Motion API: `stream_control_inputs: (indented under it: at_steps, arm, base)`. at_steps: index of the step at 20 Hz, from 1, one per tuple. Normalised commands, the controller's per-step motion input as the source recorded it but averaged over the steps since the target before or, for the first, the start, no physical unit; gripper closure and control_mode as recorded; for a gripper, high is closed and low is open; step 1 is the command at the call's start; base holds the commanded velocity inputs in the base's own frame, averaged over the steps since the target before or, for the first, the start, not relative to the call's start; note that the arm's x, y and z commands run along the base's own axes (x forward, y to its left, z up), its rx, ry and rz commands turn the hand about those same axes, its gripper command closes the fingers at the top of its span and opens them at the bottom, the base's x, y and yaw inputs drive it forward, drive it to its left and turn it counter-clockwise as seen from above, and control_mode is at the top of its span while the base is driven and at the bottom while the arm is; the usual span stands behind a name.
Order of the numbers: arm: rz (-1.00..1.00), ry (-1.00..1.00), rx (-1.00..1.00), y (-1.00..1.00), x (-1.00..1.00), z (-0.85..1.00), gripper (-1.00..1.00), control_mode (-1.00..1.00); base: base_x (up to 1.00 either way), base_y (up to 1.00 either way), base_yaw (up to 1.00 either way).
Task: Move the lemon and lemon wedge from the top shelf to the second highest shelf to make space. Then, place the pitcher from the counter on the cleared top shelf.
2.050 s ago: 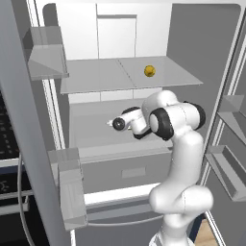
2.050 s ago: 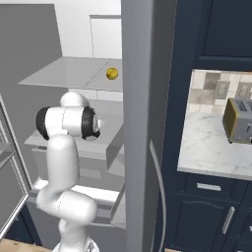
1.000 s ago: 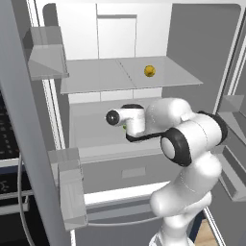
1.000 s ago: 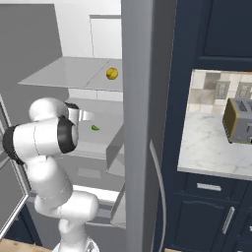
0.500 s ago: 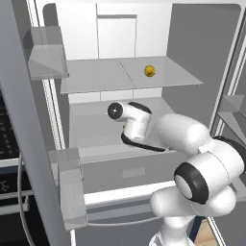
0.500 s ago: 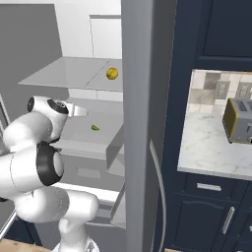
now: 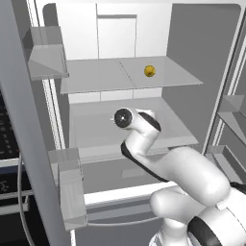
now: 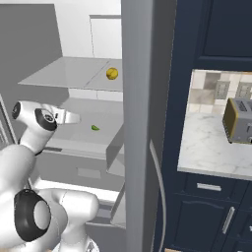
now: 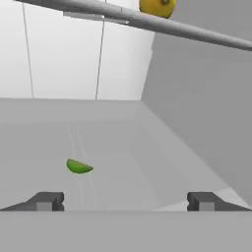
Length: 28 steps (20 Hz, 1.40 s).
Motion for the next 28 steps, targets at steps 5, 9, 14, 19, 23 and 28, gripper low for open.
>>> stream_control_inputs:
  at_steps: [5, 9, 14, 19, 23, 28]
  arm:
    - [0.0, 0.02, 0.1, -0.01, -0.28, 0.9, -1.0, -1.0]
    - [-0.03, 0.0, 0.17, -0.06, -0.24, 1.0, -1.0, -1.0]
    - [-0.06, 0.0, 0.12, -0.11, -0.12, 0.67, -1.0, -1.0]
    - [-0.04, 0.0, 0.09, -0.41, -0.01, 0.42, -1.0, -1.0]
    - [-0.03, 0.0, 0.1, -0.76, 0.01, 0.0, -1.0, -1.0]
    - [0.0, 0.03, 0.05, -0.46, 0.41, 0.0, -1.0, -1.0]
  base:
    - [0.0, 0.0, 0.0]
    - [0.0, 0.0, 0.0]
    - [0.0, 0.0, 0.0]
    - [0.0, 0.0, 0.0]
    - [0.0, 0.0, 0.0]
    - [0.0, 0.0, 0.0]
